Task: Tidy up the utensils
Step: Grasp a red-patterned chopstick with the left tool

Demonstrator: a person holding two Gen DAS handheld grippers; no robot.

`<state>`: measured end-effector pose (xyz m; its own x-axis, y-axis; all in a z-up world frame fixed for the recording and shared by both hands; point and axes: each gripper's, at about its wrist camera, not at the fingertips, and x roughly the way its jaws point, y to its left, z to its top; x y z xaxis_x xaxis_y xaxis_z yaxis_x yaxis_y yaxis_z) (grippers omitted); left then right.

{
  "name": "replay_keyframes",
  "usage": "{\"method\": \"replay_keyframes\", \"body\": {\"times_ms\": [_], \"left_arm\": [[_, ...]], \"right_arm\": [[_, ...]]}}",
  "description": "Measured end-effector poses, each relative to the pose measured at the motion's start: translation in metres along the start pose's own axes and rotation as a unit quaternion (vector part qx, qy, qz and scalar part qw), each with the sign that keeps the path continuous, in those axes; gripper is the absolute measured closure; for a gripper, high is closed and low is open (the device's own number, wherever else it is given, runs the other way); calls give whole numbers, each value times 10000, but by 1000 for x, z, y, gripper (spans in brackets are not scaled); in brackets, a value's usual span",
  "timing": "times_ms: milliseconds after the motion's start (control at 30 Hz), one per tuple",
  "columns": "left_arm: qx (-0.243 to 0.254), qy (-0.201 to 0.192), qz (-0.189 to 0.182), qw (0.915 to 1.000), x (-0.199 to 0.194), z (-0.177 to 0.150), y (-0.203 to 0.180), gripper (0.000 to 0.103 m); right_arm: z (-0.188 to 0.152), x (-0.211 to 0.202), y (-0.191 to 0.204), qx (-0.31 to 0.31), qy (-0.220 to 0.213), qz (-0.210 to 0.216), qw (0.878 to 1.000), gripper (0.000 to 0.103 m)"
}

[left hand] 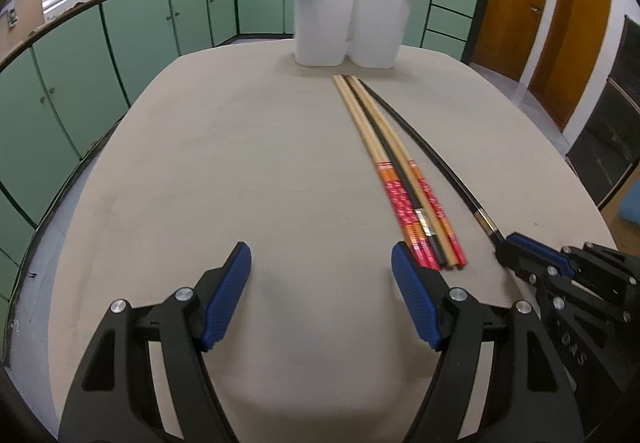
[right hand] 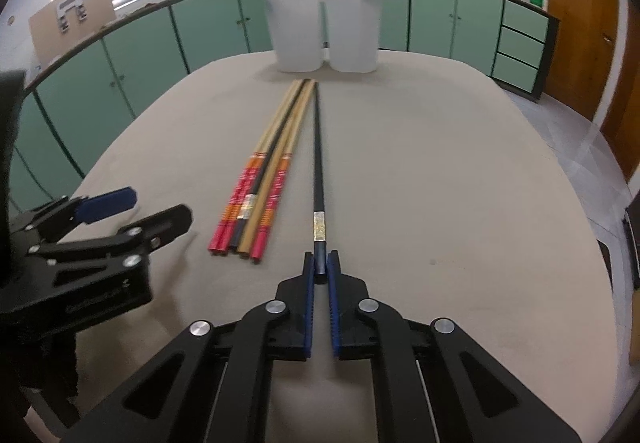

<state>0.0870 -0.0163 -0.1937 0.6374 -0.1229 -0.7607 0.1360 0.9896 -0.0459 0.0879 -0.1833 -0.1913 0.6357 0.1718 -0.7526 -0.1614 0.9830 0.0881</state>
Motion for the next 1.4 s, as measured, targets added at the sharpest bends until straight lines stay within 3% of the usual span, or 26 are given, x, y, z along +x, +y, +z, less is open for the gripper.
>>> {"method": "replay_keyframes", "body": {"times_ms": [333, 500, 667, 900, 1100, 1167, 1267, 1400], "left_arm": [[199, 146, -139, 9996, 7, -2, -18, 31], [175, 171, -68, 9997, 8, -1, -19, 27], [57, 223, 191, 9996, 10, -1, -9, 28], [77, 227, 220, 9995, 10, -1, -7, 31], [153, 160, 86, 9997, 9, 0, -14, 62], [190, 144, 54, 9997, 10, 0, -15, 79], [245, 148, -14, 9996, 10, 0, -18, 96], [270, 132, -7, 9995, 9, 0, -19, 97]], "right_arm": [[3, 2, -13, 157, -1, -83, 9998, 96], [1, 2, -15, 181, 0, -49, 9998, 96], [1, 2, -14, 158, 6, -28, 9999, 96], [0, 3, -15, 123, 31, 73, 9999, 92], [0, 3, -15, 126, 29, 119, 9998, 93], [0, 2, -14, 114, 25, 124, 9999, 96], [-1, 1, -15, 113, 12, 126, 9999, 96], [-1, 1, -16, 137, -13, 154, 9998, 97]]}}
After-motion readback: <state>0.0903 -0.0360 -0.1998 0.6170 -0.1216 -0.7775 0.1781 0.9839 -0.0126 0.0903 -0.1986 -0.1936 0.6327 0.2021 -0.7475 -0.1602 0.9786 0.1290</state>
